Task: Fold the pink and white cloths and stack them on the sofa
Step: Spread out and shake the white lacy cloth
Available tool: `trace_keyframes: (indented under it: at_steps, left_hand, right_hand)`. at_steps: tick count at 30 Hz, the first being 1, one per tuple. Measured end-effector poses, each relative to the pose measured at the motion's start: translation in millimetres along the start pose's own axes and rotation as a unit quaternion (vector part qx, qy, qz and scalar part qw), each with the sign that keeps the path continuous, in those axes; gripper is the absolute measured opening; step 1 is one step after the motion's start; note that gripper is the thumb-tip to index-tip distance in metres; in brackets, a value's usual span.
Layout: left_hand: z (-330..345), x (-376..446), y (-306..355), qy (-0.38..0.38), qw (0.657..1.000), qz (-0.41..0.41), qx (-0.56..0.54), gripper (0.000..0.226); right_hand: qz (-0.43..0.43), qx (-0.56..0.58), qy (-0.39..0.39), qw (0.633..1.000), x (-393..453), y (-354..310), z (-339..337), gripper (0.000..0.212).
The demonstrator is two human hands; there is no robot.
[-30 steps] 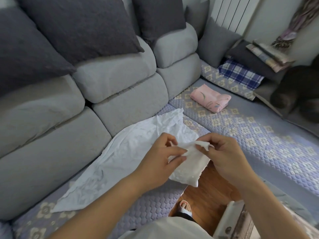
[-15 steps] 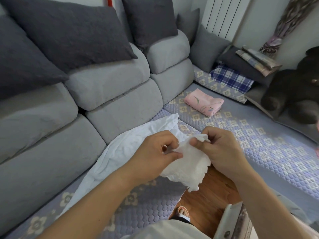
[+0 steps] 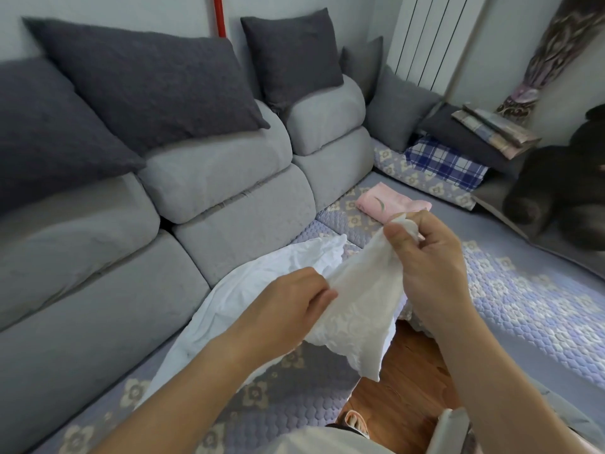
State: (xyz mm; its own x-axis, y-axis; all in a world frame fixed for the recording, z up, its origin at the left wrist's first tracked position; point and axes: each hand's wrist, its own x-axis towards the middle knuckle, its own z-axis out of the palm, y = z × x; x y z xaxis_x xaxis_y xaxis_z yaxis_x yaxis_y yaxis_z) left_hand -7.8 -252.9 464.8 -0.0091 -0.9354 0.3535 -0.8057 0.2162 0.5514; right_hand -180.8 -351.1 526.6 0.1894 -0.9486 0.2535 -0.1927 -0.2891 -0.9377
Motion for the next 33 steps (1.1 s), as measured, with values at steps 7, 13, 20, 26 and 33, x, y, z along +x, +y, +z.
trace_keyframes:
  at_steps: [7, 13, 20, 26, 33]
  left_hand:
    - [8, -13, 12, 0.154, 0.976, -0.025, -0.153, 0.019]
    - [-3, -6, 8, 0.092, 0.992, -0.025, -0.080, 0.017]
    - [-17, -4, 19, 0.095, 0.959, -0.095, -0.250, 0.018]
    - [-22, -7, -5, 0.088, 0.992, 0.064, -0.059, 0.026]
    - [-11, -6, -24, -0.011, 0.997, 0.021, 0.074, 0.036]
  right_hand:
    - [-0.024, -0.038, 0.033, 0.998, 17, -8, 2, 0.033]
    - [-0.030, -0.020, 0.028, 0.999, 17, -12, 4, 0.033]
    - [0.008, 0.061, 0.019, 0.998, 19, -22, 5, 0.041]
    - [-0.024, 0.064, -0.027, 0.997, 18, -22, 1, 0.029]
    - [-0.056, 0.022, -0.075, 0.995, 9, -30, 12, 0.024]
